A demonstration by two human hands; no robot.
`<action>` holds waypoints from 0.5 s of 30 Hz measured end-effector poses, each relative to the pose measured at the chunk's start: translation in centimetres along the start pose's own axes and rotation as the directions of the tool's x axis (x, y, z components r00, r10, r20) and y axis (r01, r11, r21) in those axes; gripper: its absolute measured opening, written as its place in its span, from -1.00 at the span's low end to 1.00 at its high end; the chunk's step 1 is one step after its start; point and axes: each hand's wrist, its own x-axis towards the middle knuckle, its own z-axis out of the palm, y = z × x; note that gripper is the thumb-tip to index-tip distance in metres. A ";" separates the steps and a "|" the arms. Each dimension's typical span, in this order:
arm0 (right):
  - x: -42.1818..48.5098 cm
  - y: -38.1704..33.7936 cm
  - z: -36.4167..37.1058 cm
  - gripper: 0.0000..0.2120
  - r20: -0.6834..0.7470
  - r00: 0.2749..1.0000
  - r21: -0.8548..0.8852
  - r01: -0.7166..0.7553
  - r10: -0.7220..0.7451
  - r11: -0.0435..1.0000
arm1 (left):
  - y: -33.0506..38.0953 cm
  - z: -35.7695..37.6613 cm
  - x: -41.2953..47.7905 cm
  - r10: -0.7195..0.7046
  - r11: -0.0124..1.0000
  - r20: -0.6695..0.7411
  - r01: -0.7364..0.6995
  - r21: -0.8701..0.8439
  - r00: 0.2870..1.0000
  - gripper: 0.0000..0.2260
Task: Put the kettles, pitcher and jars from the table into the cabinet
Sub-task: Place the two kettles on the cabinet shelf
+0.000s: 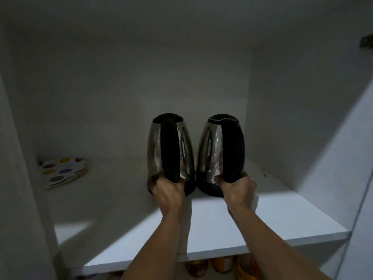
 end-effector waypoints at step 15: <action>13.3 0.3 10.5 -0.35 0.163 0.986 0.021 0.020 -0.023 1.000 | -2.8 10.4 11.6 -0.035 0.999 -0.096 0.037 0.019 0.995 -0.79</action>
